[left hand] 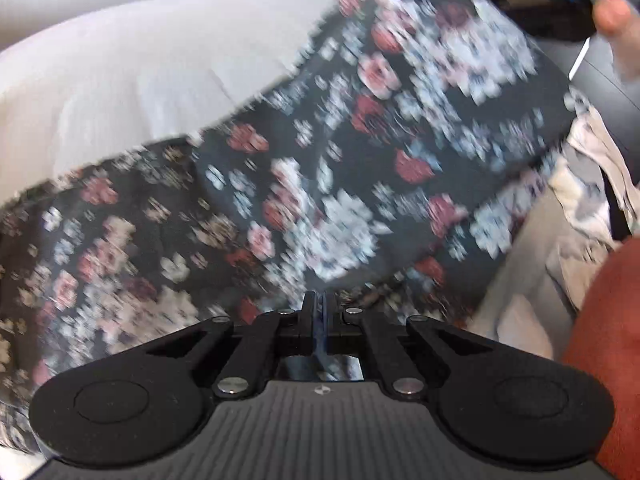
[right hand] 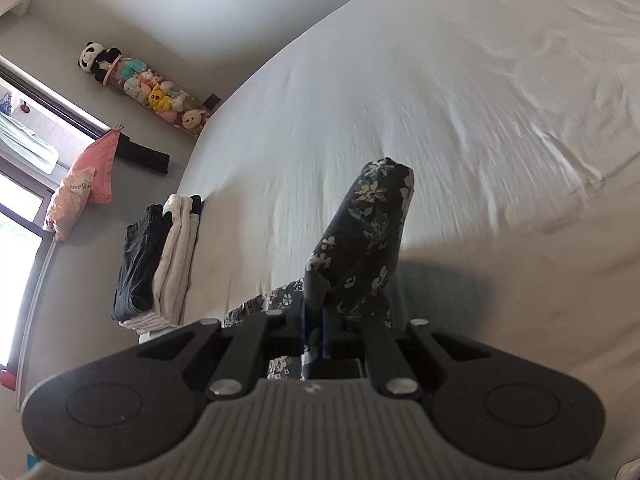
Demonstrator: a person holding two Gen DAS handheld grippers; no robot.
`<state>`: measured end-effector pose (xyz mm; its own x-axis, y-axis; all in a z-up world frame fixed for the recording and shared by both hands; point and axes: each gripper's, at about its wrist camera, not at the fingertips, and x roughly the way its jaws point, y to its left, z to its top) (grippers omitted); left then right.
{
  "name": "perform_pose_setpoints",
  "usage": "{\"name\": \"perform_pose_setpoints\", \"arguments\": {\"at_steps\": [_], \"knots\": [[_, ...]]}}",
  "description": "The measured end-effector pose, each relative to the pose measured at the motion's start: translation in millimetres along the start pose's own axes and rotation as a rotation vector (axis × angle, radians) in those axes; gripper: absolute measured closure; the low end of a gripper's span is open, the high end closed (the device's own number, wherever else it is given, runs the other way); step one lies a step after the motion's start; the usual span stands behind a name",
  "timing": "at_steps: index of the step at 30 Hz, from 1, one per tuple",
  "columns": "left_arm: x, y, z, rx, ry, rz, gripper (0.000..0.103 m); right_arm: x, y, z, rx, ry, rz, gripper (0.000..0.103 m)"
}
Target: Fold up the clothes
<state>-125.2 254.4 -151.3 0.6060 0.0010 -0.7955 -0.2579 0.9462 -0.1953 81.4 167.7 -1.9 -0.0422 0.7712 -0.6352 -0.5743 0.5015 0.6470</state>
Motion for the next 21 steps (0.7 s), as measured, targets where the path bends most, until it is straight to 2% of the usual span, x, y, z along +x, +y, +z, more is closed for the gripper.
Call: {"name": "perform_pose_setpoints", "arguments": {"at_steps": [5,8,10,14,21], "knots": [[15.5,-1.6,-8.3,-0.008,0.033,-0.004,0.1,2.5,6.8,-5.1,0.004,0.015,0.005,0.094],[-1.3,11.0,-0.5,-0.051,-0.008,-0.025,0.1,0.3,14.6,-8.6,-0.035,0.005,-0.011,0.094],[-9.4,24.3,11.9,-0.088,-0.04,-0.022,0.1,-0.6,14.9,-9.4,-0.051,0.0,-0.026,0.094],[-4.9,54.8,39.3,-0.128,-0.051,0.002,0.1,3.4,6.8,-9.3,-0.05,-0.002,-0.068,0.094],[44.7,74.0,85.9,-0.105,0.007,0.009,0.1,5.6,1.1,-8.7,-0.017,0.004,-0.01,0.094]]}}
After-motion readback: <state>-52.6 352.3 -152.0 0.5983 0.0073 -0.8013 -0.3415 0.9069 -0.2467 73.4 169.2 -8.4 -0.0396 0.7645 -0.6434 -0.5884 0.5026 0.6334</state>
